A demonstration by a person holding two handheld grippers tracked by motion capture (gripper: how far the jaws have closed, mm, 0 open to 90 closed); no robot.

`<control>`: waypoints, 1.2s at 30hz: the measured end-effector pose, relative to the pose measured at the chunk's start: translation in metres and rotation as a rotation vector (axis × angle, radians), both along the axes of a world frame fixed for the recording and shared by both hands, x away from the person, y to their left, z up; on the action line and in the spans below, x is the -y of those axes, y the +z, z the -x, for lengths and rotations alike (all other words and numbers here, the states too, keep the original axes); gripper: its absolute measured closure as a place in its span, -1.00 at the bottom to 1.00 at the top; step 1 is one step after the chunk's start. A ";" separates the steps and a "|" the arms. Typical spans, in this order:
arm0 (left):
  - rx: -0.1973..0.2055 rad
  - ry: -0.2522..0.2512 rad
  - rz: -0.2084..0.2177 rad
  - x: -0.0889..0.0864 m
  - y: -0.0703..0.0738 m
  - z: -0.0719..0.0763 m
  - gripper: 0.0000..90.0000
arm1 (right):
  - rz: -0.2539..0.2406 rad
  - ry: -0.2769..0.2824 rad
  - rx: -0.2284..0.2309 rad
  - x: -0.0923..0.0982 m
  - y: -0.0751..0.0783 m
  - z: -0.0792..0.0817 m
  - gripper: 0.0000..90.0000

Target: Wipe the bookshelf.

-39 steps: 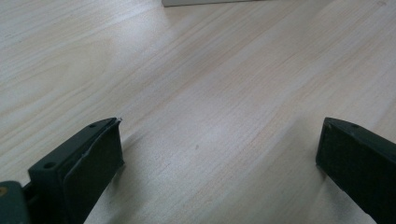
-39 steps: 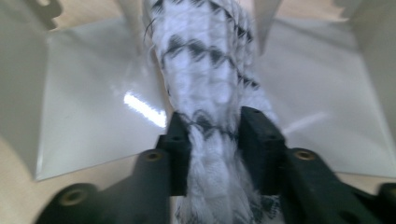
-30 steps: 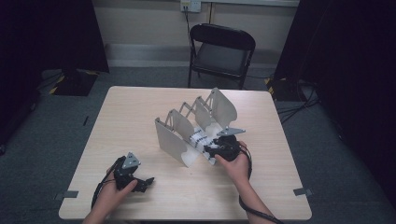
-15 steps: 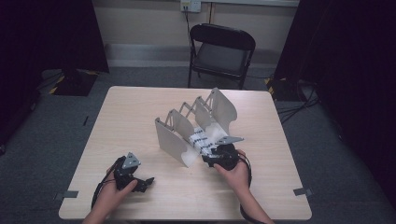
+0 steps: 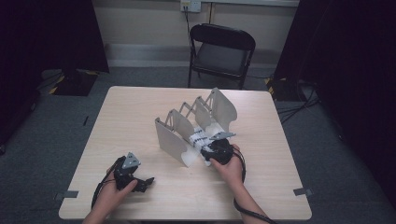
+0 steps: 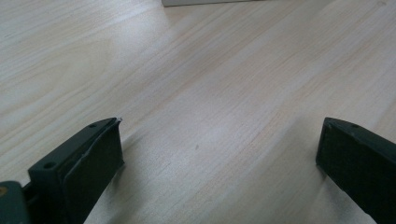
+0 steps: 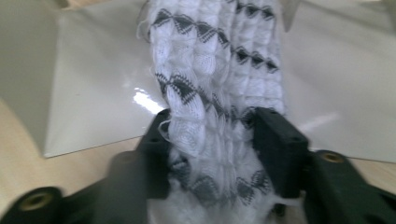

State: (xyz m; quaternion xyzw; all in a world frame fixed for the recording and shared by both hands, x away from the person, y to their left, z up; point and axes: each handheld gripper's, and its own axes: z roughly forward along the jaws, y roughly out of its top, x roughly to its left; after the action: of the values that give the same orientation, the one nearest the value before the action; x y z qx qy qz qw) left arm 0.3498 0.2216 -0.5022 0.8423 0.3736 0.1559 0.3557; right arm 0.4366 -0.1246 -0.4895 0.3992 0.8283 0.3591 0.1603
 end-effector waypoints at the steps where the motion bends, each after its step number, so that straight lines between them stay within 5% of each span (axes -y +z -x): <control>1: 0.000 0.000 0.000 0.000 0.000 0.000 -1.00 | 0.003 -0.004 0.003 0.000 0.000 0.000 0.45; 3: 0.000 0.000 0.000 0.000 0.000 0.000 -1.00 | 0.000 -0.031 -0.001 0.000 0.001 0.002 0.67; 8: -0.005 -0.004 0.001 0.000 0.000 0.000 -1.00 | -0.060 -0.103 0.010 0.005 0.009 0.003 0.76; 23: -0.005 -0.005 0.002 0.000 0.000 0.000 -1.00 | -0.175 -0.176 0.157 0.008 0.100 -0.006 0.76; 28: -0.005 -0.005 0.002 0.000 0.000 0.000 -1.00 | -0.152 -0.190 0.150 0.002 0.095 -0.012 0.76; 36: -0.005 -0.005 0.002 0.000 0.000 0.000 -1.00 | -0.098 -0.212 0.084 -0.002 0.054 -0.014 0.74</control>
State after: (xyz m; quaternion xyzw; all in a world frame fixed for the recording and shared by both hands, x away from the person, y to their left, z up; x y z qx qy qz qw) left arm 0.3500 0.2217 -0.5022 0.8433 0.3727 0.1526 0.3559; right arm 0.4510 -0.1222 -0.4356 0.4764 0.7554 0.3967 0.2122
